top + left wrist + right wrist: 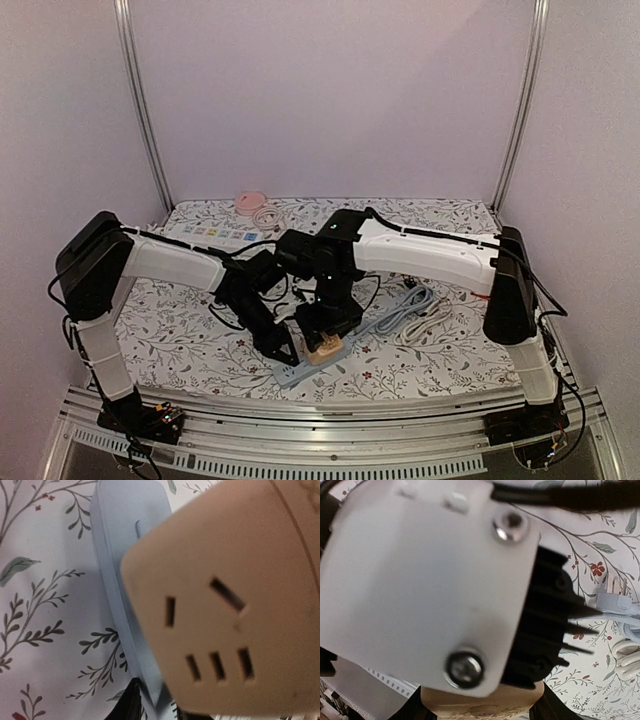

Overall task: Insert the plug
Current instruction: Adjust the socket at the center of the board, then adjust the plug.

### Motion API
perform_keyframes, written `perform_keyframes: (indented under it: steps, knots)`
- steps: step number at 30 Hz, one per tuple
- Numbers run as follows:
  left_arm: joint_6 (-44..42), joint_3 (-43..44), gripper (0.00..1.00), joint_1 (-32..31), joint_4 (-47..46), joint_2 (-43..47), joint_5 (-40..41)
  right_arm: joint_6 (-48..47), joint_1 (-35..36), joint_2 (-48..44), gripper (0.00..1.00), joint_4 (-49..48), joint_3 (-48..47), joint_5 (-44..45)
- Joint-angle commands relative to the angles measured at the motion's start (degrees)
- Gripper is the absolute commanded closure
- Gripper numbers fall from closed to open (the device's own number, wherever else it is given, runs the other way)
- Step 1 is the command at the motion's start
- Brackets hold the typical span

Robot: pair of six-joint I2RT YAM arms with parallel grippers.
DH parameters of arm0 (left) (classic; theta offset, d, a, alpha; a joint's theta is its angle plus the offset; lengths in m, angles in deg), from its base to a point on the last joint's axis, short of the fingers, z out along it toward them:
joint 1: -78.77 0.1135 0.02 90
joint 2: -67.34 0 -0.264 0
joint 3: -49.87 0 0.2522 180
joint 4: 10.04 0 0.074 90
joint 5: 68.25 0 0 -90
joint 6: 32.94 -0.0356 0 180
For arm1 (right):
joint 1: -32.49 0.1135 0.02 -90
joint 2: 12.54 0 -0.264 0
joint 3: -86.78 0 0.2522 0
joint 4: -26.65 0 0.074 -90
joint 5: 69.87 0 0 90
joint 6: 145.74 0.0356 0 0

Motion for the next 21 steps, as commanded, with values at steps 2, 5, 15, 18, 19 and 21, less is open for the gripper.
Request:
perform_keyframes:
  steps: [2, 5, 15, 18, 19, 21]
  knots:
    - [0.58, 1.36, 0.78, -0.22, -0.56, -1.84, -3.37, 1.87, -0.21, -9.71, 1.0, 25.79, 8.1, 2.73]
    - [-0.86, 1.46, 0.72, -0.23, 0.7, -0.65, -5.91, 2.47, -0.63, -12.67, 1.0, 24.43, 11.43, 2.9]
    - [-12.85, 1.66, 0.18, 6.39, -1.25, 13.92, -5.23, 1.34, -4.34, -18.93, 1.0, 12.69, 17.7, -4.15]
    - [-15.96, -1.1, 0.12, 5.85, -10.0, 16.89, -3.04, 1.76, -6.21, -20.52, 1.0, 8.95, 19.32, -6.75]
    - [-17.53, -2.09, 0.1, 5.54, -13.0, 17.74, -2.36, 2.01, -6.7, -20.87, 1.0, 7.81, 19.72, -7.52]
    - [-19.04, -4.51, 0.08, 4.79, -21.43, 18.89, 0.83, 2.77, -7.38, -22.15, 1.0, 5.19, 20.28, -8.81]
